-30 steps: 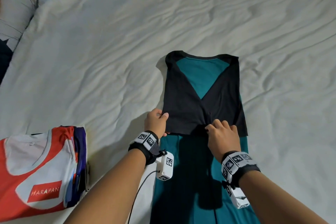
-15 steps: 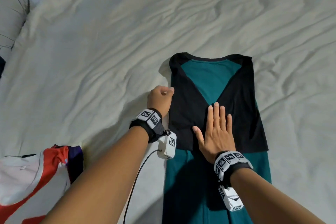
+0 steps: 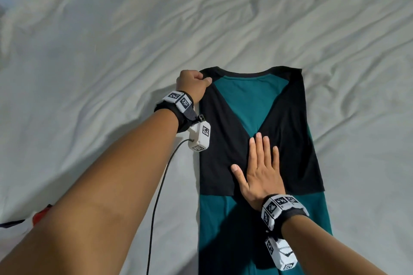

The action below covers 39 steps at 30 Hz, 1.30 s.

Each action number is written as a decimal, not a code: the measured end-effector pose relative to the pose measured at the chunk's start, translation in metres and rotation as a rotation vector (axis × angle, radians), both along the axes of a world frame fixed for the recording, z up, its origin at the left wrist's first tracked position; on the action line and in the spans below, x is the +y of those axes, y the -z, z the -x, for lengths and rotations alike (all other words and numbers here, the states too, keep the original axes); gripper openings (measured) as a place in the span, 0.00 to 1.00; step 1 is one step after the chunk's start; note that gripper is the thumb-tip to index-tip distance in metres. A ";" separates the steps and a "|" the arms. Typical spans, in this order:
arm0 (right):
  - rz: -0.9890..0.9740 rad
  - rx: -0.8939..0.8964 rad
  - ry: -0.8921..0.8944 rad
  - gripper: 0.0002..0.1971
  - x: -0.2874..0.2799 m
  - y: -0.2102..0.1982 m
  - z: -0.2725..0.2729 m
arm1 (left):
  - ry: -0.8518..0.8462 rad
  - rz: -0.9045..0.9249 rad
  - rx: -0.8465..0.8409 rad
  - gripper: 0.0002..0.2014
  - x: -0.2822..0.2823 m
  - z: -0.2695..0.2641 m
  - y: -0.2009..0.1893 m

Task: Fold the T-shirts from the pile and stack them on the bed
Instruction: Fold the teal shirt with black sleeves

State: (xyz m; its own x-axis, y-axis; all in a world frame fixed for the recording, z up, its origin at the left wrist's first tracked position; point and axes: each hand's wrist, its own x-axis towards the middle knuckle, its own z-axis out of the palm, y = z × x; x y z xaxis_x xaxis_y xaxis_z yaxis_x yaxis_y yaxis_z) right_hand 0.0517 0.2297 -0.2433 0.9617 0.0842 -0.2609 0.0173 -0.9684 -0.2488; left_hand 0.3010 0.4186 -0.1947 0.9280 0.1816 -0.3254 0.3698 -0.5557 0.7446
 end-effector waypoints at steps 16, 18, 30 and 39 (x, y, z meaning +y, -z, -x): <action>-0.004 -0.013 0.005 0.41 0.001 0.009 0.001 | 1.404 -0.780 -0.423 0.34 0.007 0.152 0.032; -0.004 -0.011 0.010 0.41 0.001 0.009 0.000 | 1.419 -0.804 -0.429 0.33 0.015 0.128 0.037; -0.018 0.014 0.026 0.40 0.002 0.011 0.000 | 1.120 -0.955 -0.322 0.31 0.037 0.042 0.037; -0.022 0.040 0.017 0.40 0.003 0.011 -0.002 | 1.038 -0.788 -0.204 0.36 -0.021 0.165 0.014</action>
